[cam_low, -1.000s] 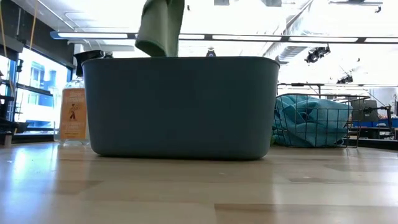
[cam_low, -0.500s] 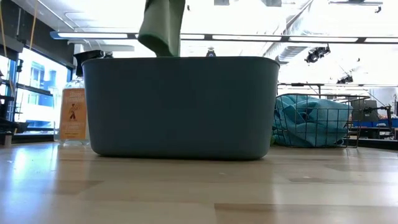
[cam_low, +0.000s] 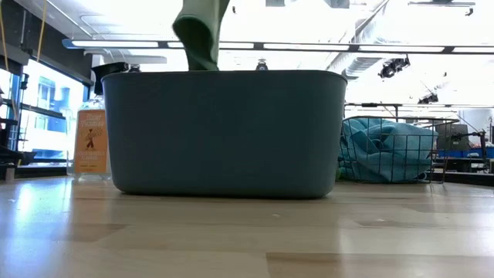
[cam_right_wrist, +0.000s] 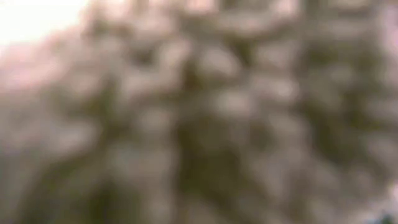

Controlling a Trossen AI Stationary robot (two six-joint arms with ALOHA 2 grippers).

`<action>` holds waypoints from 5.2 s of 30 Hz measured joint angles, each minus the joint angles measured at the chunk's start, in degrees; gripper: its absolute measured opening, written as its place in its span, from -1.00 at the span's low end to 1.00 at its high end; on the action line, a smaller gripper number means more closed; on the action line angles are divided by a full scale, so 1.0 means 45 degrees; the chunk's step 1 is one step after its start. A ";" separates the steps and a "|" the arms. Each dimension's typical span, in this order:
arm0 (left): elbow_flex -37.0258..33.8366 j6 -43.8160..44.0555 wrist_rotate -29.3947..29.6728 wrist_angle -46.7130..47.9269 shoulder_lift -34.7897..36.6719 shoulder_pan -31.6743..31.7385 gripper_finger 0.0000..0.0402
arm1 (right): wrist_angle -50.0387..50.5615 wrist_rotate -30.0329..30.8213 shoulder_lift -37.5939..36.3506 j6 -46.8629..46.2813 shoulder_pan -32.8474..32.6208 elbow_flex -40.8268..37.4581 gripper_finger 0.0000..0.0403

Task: Sort microfiber towel by color & place in baskets
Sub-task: Put the green microfiber cloth into the blue bin

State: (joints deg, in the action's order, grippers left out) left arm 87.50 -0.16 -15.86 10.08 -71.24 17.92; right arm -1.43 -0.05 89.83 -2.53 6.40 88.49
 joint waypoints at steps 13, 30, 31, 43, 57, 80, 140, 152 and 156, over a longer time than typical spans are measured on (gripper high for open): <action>-0.0078 0.0059 0.1205 0.6656 0.2069 0.0776 -0.06 | 0.4468 0.0419 -0.1896 0.0490 0.0654 -0.0005 -1.00; -0.6051 0.3602 0.1088 0.2061 0.5504 0.0766 -0.05 | 0.0796 -0.5362 -0.1958 -0.1111 -0.0787 -0.3184 -1.00; -0.6201 0.3899 0.1093 0.1943 0.5597 0.0766 -0.05 | 0.0790 -0.5066 -0.1958 -0.1086 -0.0787 -0.3346 -1.00; -0.6557 0.4622 0.0086 0.1154 0.6137 0.0572 -0.05 | 0.1271 -0.4458 -0.1707 -0.1005 -0.1025 -0.3366 -1.00; -0.6554 0.3110 0.0112 0.1115 0.6951 0.0577 -0.05 | 0.1124 -0.0694 0.0290 -0.2371 -0.1392 -0.3361 -1.00; -0.6543 0.4621 0.0253 -0.0045 0.6979 0.0582 -0.05 | 0.9138 -0.3149 0.3596 0.5103 -0.1699 0.0356 -1.00; -0.6543 0.4677 0.0374 -0.0974 0.6979 0.0582 -0.05 | 1.2549 -0.0983 0.9023 1.1565 -0.2021 0.4653 -0.17; -0.6543 0.4595 0.0370 -0.0949 0.6978 0.0582 -0.05 | 1.4245 -0.0806 0.8217 1.1662 -0.2021 0.4745 0.08; -0.6543 0.4439 0.0366 -0.0954 0.6976 0.0587 -0.05 | 1.4449 -0.0818 0.7945 1.1656 -0.2021 0.4745 0.08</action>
State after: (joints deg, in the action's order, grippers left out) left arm 58.06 19.81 -14.21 5.78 -39.85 20.56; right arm 63.59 -3.73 125.58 49.93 -2.70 109.84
